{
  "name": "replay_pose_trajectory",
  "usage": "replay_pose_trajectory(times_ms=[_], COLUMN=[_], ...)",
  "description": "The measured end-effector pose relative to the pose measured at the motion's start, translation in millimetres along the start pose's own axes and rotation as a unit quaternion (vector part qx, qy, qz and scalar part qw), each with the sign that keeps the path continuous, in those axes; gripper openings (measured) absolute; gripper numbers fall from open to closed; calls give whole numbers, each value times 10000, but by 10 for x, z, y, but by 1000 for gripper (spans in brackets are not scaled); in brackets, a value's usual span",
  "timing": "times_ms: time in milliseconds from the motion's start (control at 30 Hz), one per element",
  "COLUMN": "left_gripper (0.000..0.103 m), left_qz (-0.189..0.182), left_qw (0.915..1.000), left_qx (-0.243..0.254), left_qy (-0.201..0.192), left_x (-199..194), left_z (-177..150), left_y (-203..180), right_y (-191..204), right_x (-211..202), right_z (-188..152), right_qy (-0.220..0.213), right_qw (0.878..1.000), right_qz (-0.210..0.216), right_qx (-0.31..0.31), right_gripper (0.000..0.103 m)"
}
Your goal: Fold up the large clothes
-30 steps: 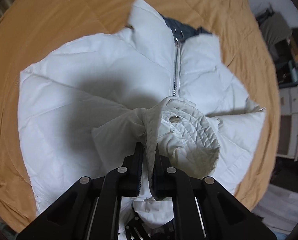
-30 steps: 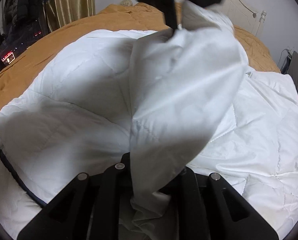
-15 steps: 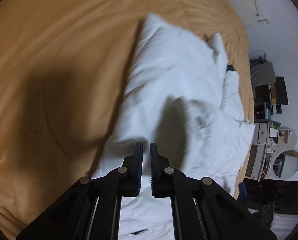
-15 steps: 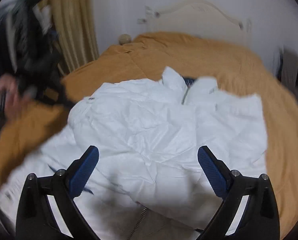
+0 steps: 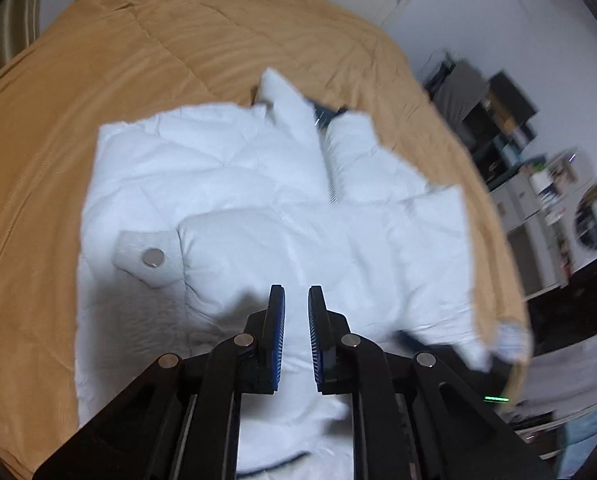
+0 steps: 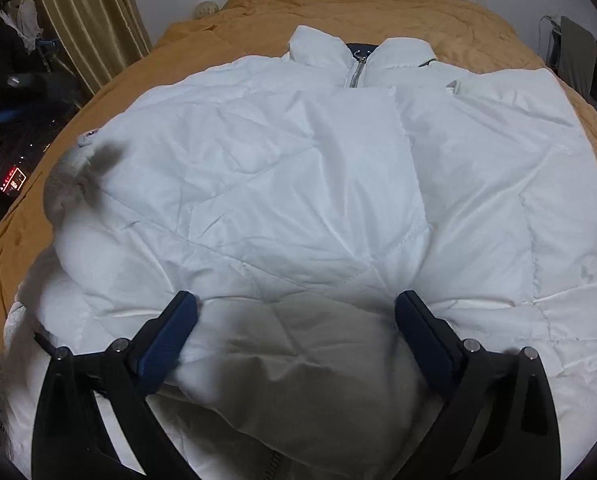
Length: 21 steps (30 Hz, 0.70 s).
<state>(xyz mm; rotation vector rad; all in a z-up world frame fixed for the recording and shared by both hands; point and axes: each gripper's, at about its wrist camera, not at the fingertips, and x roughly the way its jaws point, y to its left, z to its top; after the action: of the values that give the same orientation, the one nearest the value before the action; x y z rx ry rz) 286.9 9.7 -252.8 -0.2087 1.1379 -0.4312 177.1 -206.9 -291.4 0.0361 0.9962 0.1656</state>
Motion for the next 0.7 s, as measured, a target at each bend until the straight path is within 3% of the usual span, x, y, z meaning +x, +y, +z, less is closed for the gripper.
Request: replay_pose_trajectory(times_ms=[67, 133, 200, 367, 500, 600, 633, 700], left_gripper=[11, 9, 9, 9, 9, 9, 9, 9], left_qz=[379, 180, -143, -577, -532, -659, -668, -653], left_qw=[9991, 9992, 9986, 9958, 9969, 9955, 9954, 9951], left_qx=[-108, -330, -475, -680, -508, -616, -623, -682], left_qy=[163, 135, -179, -205, -289, -279, -284, -304], left_x=[325, 556, 575, 570, 613, 559, 558, 530], left_z=[-114, -278, -426, -518, -545, -575, -587, -623], left_y=[111, 313, 459, 620, 578, 612, 627, 631], right_y=[-136, -250, -442, -1060, -1283, -1482, -1595, -1715], right_x=[-241, -539, -755, -298, -302, -372, -416, -558], right_z=[-25, -59, -101, -424, -341, -325, -311, -163], right_qy=[-217, -523, -683, 206, 234, 199, 186, -8], right_qw=[9997, 9984, 9970, 9974, 9973, 9915, 9909, 9928], right_qz=[-59, -170, -371, -577, -512, -1197, -1164, -714], right_qx=[-13, -105, -44, 389, 477, 461, 648, 957], right_gripper=[98, 98, 99, 99, 99, 99, 99, 99])
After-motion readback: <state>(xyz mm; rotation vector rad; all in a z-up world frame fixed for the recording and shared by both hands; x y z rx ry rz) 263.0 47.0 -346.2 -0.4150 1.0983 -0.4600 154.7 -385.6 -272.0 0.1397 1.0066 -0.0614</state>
